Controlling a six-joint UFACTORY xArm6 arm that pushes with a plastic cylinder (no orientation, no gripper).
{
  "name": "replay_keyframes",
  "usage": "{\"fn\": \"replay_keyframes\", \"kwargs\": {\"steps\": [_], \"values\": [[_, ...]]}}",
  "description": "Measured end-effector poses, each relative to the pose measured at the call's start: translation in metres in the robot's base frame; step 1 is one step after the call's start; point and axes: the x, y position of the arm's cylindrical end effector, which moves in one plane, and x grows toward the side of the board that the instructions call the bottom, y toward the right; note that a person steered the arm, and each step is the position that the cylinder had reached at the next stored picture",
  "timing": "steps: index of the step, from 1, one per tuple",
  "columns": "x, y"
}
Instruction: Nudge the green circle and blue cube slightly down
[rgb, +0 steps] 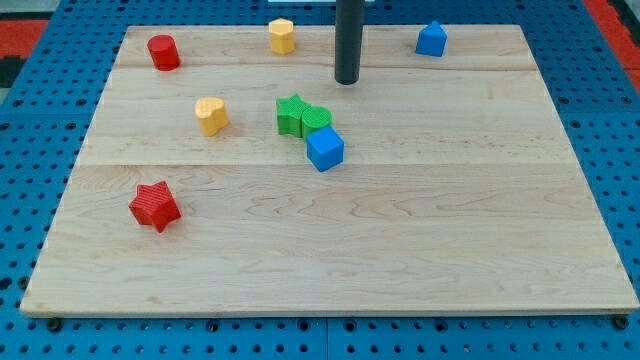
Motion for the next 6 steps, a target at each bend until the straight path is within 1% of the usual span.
{"fn": "replay_keyframes", "kwargs": {"steps": [3,4,5,6], "values": [[0.000,0.000],[0.023,0.000],[0.046,-0.021],[0.083,-0.017]]}}
